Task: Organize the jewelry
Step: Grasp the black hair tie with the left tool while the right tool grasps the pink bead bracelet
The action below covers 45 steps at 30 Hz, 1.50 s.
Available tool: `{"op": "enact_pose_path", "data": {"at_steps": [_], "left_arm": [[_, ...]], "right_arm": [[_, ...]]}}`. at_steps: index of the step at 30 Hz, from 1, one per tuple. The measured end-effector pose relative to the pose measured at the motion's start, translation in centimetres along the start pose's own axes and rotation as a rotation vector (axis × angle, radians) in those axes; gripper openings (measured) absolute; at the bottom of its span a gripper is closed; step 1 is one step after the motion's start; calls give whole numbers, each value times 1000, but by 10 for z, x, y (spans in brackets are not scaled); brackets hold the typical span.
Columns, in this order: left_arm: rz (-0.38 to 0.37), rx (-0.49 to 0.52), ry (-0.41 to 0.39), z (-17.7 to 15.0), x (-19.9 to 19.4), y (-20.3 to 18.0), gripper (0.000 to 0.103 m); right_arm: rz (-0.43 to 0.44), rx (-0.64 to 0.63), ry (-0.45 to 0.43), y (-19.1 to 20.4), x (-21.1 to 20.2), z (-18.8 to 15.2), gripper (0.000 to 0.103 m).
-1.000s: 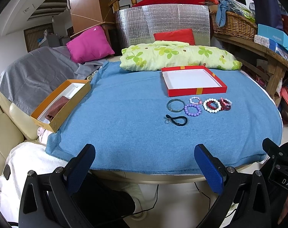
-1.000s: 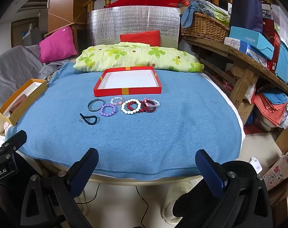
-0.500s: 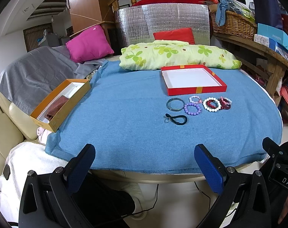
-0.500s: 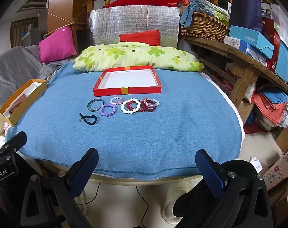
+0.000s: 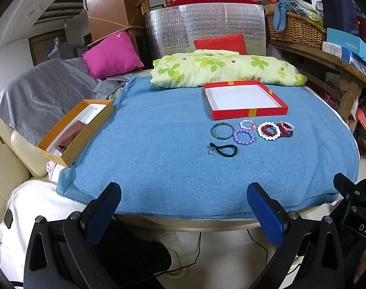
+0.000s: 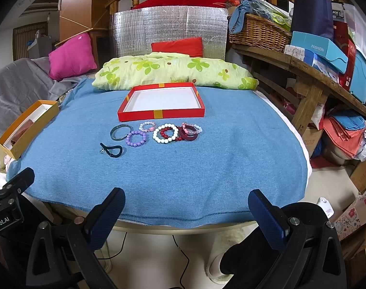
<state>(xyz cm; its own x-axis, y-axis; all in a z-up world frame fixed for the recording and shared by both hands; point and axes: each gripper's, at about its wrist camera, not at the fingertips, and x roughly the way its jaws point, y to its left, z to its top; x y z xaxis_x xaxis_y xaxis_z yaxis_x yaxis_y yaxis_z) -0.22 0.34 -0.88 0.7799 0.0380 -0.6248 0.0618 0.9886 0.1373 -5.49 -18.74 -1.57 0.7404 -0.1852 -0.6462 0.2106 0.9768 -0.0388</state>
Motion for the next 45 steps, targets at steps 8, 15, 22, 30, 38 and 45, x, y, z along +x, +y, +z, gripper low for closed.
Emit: {"op": "enact_pose_path", "data": {"at_steps": [8, 15, 22, 30, 38, 45], "left_arm": [[-8, 9, 10, 2, 8, -1, 103], [-124, 20, 110, 21, 72, 4, 103], [-182, 22, 177, 47, 154, -10, 103], [-279, -6, 194, 56, 198, -18, 88], [-359, -67, 246, 55, 228, -20, 86], [-381, -95, 273, 57, 251, -28, 44]], "right_arm": [[-2, 7, 4, -4, 5, 0, 103], [124, 38, 20, -41, 49, 28, 103], [240, 104, 133, -76, 143, 73, 82], [358, 181, 265, -74, 229, 96, 65], [413, 412, 368, -98, 275, 101, 45], [448, 532, 393, -107, 295, 104, 16]]}}
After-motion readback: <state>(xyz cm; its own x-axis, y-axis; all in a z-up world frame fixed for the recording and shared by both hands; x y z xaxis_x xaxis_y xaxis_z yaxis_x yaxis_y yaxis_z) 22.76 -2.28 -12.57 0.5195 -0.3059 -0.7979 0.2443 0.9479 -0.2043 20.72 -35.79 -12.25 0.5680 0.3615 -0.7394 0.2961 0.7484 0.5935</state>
